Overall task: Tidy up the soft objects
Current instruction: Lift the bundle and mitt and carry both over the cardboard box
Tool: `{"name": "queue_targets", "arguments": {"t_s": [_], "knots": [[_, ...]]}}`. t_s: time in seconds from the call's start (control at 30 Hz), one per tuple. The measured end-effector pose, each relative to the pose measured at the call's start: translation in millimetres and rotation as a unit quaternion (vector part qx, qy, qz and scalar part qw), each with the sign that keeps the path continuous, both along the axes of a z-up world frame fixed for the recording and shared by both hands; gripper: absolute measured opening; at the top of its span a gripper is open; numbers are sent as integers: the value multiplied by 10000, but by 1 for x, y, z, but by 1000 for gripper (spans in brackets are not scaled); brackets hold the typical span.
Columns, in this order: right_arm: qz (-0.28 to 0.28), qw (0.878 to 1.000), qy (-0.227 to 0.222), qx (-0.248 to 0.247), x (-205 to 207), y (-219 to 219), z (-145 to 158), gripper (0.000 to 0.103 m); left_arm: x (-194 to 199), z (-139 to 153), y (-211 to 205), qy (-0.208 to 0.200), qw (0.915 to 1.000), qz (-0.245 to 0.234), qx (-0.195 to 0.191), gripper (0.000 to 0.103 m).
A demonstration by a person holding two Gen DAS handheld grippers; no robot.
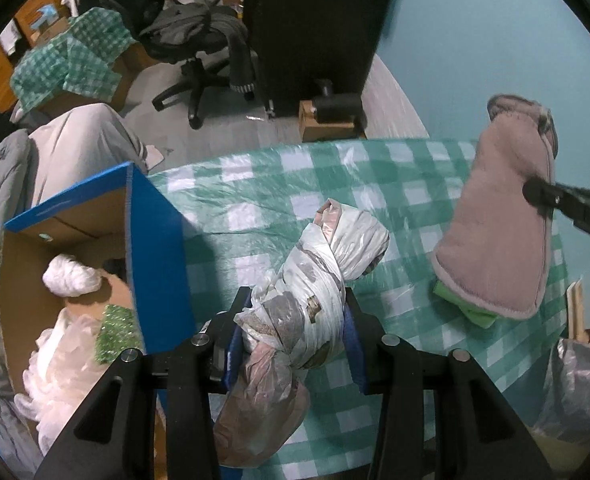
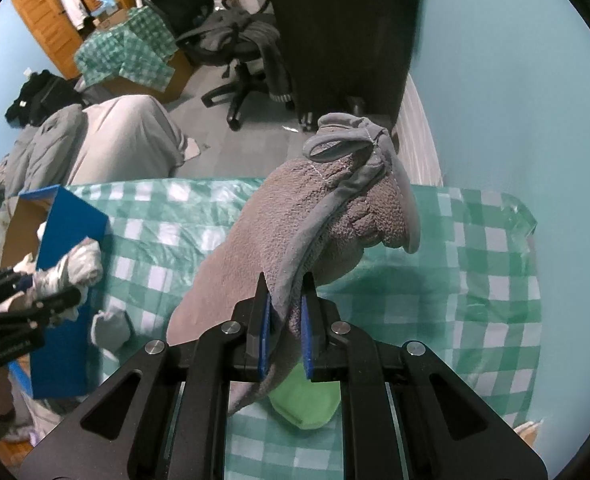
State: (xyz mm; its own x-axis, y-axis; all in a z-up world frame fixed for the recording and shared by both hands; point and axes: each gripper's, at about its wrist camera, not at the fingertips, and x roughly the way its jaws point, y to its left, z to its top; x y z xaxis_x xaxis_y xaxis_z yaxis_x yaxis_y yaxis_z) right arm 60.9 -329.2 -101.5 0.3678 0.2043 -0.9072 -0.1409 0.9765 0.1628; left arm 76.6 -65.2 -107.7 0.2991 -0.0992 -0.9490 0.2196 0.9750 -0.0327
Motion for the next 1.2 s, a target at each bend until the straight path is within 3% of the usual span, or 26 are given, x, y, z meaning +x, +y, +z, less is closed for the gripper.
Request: {"name": "queue_targets", "arguments": {"t_s": [0.33, 0.63, 1.2], "knots": [[82, 9998, -151, 85, -14, 5, 32, 10, -13, 37, 41, -222, 9980, 536, -237, 43], [347, 9989, -309, 97, -21, 22, 56, 10, -27, 53, 70, -317, 9951, 886, -295, 43], [1096, 9920, -545, 322, -22, 97, 89, 11, -50, 70, 123, -536, 9881, 1423, -249, 43]]}}
